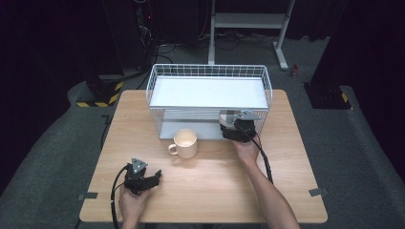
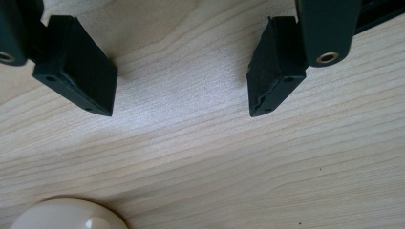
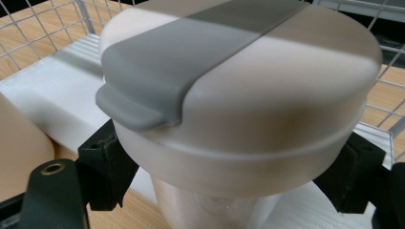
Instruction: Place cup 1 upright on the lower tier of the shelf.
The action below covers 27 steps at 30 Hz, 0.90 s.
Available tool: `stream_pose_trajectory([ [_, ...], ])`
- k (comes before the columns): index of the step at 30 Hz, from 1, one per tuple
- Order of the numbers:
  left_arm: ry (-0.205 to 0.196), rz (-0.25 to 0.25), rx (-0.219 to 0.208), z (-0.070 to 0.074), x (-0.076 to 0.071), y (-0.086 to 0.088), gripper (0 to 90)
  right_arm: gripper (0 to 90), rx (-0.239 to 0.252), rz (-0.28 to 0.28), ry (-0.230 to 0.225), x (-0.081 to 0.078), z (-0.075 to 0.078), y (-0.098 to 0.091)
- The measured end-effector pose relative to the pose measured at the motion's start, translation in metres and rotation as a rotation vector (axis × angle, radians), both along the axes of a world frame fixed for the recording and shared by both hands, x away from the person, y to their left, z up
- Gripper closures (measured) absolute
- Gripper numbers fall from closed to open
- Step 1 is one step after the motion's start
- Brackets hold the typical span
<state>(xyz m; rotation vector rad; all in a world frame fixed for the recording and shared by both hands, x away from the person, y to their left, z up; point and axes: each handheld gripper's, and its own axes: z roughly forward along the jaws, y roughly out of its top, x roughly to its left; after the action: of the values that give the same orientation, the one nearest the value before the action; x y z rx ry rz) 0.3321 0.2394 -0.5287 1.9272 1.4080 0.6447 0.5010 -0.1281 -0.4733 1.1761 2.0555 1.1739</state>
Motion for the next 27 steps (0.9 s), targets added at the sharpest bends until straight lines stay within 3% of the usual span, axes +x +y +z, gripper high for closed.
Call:
stream_pose_trajectory([
  [15,0.0,0.0,0.001,0.0,0.0,0.0,26.2,18.6,0.018,-0.006,-0.004,-0.001,-0.005,-0.001],
  [21,0.0,0.0,0.001,0.0,0.0,0.0,26.2,18.6,0.054,-0.019,-0.023,-0.003,-0.01,-0.003],
  [27,0.0,0.0,0.0,0.0,0.0,0.0,26.1,18.6,0.044,-0.034,-0.065,-0.001,-0.015,-0.002],
])
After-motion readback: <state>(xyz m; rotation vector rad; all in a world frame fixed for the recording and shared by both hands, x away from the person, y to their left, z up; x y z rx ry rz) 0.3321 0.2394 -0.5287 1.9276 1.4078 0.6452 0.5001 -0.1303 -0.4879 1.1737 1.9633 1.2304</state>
